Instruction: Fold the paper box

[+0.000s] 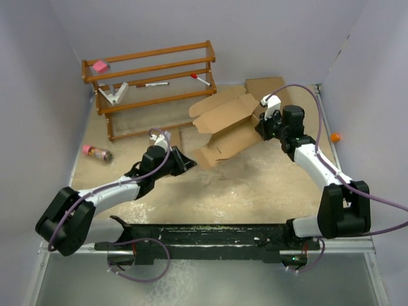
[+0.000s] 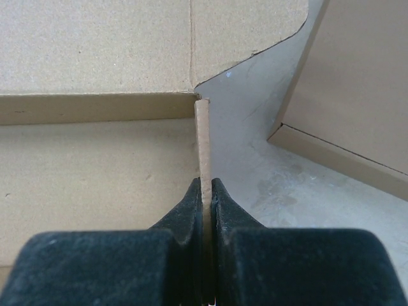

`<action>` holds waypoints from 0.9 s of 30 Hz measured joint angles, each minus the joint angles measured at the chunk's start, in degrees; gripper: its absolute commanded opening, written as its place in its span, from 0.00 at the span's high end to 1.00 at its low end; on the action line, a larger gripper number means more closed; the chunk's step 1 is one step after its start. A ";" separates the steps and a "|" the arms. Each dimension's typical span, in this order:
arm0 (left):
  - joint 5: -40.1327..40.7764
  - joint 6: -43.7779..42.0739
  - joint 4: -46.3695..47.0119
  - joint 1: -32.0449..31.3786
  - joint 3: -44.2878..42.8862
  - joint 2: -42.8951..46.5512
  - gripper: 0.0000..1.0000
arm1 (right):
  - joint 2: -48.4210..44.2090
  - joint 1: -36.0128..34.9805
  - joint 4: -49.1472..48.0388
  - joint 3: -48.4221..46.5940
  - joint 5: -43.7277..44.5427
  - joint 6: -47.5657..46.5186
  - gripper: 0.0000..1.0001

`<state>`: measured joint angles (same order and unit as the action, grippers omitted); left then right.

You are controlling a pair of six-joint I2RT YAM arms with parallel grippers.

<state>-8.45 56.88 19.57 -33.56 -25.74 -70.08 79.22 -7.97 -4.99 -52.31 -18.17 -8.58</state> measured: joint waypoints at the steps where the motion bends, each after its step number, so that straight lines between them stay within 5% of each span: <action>1: -0.28 -0.46 1.09 0.00 -1.09 -1.75 0.75 | 0.00 0.00 -0.26 0.09 -0.15 0.28 1.00; 16: -7.32 -3.98 18.49 -0.87 -8.92 -10.84 0.69 | 1.49 0.00 -2.27 0.37 -0.33 3.02 1.00; 27: -9.14 -2.38 21.70 -1.40 -9.09 -13.40 0.63 | 5.29 -2.45 -2.62 0.39 2.73 3.04 1.00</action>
<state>-17.58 54.50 41.28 -34.96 -34.83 -83.48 84.51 -10.41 -7.62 -51.92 -15.44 -5.54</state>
